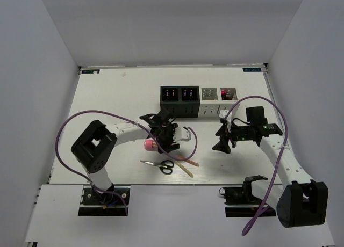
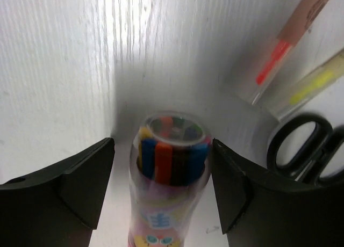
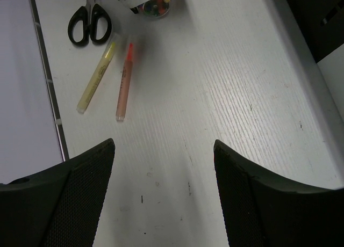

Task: Sort the stationery into containers
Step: Grab a piece of stationery with the left arm

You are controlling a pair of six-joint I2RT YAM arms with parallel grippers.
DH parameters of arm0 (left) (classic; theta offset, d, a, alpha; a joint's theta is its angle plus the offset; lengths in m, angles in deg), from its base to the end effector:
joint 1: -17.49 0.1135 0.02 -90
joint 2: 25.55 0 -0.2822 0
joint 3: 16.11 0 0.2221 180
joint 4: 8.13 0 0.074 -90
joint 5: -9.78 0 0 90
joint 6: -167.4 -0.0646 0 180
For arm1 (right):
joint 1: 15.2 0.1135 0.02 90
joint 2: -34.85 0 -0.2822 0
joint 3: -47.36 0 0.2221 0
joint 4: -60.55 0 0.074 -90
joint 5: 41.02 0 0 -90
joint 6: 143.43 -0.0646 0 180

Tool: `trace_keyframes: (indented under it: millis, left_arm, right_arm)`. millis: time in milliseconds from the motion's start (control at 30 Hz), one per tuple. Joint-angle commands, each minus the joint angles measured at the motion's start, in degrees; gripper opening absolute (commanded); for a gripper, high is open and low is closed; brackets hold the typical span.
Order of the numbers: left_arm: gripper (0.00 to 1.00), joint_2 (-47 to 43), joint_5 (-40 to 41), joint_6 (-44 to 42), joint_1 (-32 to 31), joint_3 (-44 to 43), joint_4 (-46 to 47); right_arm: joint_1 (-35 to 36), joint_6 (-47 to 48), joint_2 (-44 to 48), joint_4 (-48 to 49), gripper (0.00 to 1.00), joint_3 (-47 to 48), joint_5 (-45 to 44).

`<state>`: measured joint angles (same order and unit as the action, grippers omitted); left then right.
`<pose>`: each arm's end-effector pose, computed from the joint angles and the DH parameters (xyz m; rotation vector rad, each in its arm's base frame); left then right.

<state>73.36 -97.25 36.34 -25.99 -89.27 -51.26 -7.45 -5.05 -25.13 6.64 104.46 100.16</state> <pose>0.2139 -0.2289 0.1692 1.9066 1.9834 -0.4225 0.1551 0.0719 0.2509 -1.3131 1.7946 0.7608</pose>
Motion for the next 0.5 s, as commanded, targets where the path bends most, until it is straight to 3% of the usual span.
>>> trace_keyframes:
  millis: [0, 67, 133, 167, 367, 467]
  left_arm:
    - [0.8, 0.5, 4.8, -1.6, -2.5, 2.5, 6.3]
    - [0.77, 0.5, 6.8, -1.7, -3.1, 3.4, 7.4]
    - [0.63, 0.5, 7.7, -1.3, -3.2, 3.7, 8.2]
    - [0.48, 0.1, 8.9, -0.7, -3.3, 3.8, 8.5]
    - [0.0, -1.8, 10.1, 0.9, -3.2, 1.9, 7.2]
    - [0.0, -3.4, 10.7, 2.1, -2.9, 0.6, 5.9]
  right_arm:
    - [-0.1, 1.4, 0.8, -1.6, 0.77, 0.5, 1.5]
    - [-0.2, 1.6, 1.0, -1.8, 0.77, 0.7, 1.6]
    - [-0.3, 1.7, 1.0, -2.2, 0.77, 0.6, 1.6]
    - [-0.2, 2.0, 1.2, -2.1, 0.77, 0.6, 1.8]
    - [-0.1, 1.9, 1.5, -2.5, 0.77, 0.8, 2.1]
    - [-0.3, 2.0, 1.9, -2.5, 0.77, 0.7, 2.1]
